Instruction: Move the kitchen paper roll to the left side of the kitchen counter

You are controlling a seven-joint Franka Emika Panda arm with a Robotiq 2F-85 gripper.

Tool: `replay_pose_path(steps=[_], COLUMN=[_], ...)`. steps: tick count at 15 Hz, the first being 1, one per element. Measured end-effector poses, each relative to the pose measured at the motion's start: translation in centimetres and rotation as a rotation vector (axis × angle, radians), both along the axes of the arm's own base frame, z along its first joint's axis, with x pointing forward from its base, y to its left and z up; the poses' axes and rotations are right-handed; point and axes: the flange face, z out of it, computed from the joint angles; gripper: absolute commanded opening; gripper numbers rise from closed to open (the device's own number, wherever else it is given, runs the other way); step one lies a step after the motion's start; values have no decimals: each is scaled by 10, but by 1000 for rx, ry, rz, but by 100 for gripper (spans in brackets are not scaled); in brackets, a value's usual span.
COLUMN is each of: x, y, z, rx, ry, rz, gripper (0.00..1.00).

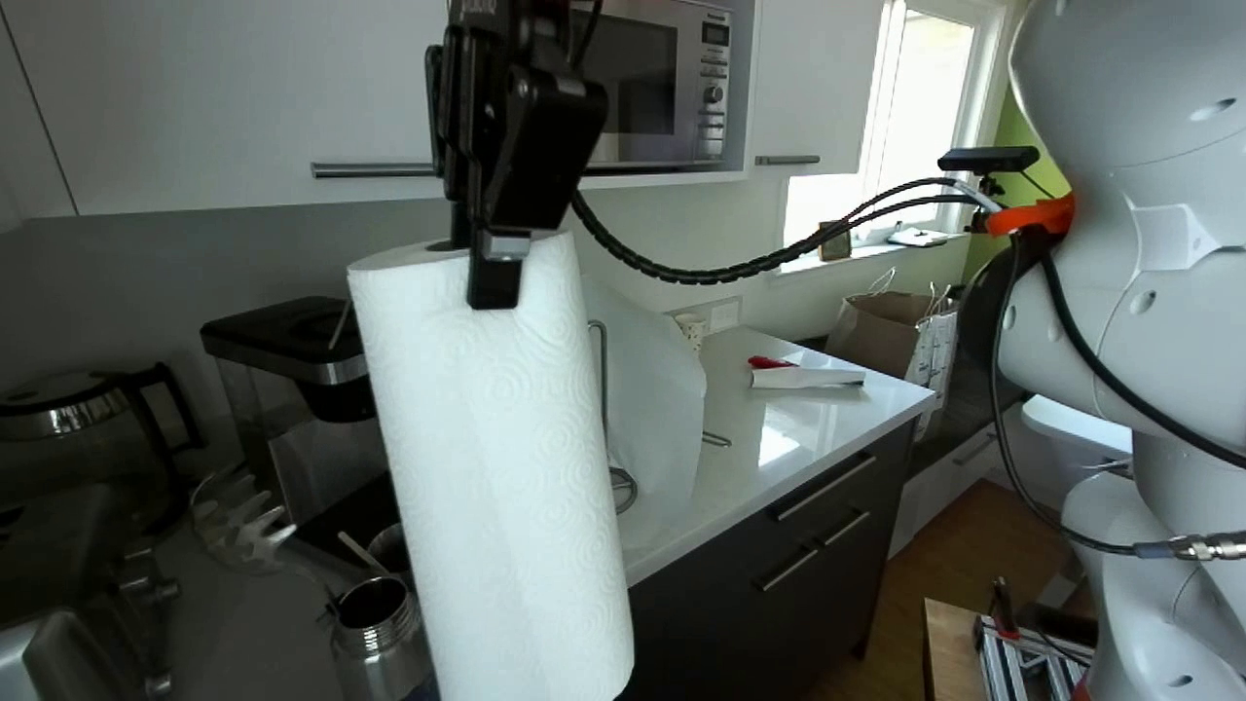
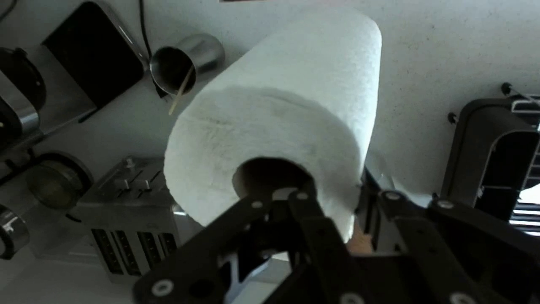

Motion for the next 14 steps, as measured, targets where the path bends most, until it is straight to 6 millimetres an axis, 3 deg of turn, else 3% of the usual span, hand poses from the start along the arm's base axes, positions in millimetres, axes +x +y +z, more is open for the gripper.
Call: replay_pose_path(steps=[4,9,10,13,14], x=[-2,32,39,44,44], y=[9,28,32,33,34], z=[-3,-9,-11,-17,-16], rx=[-53,82,115,117,117], ry=[-38,-138,-143,-140,-140], rz=[-24,-30,-28,-30,-29], gripper=[7,7,27,27,7])
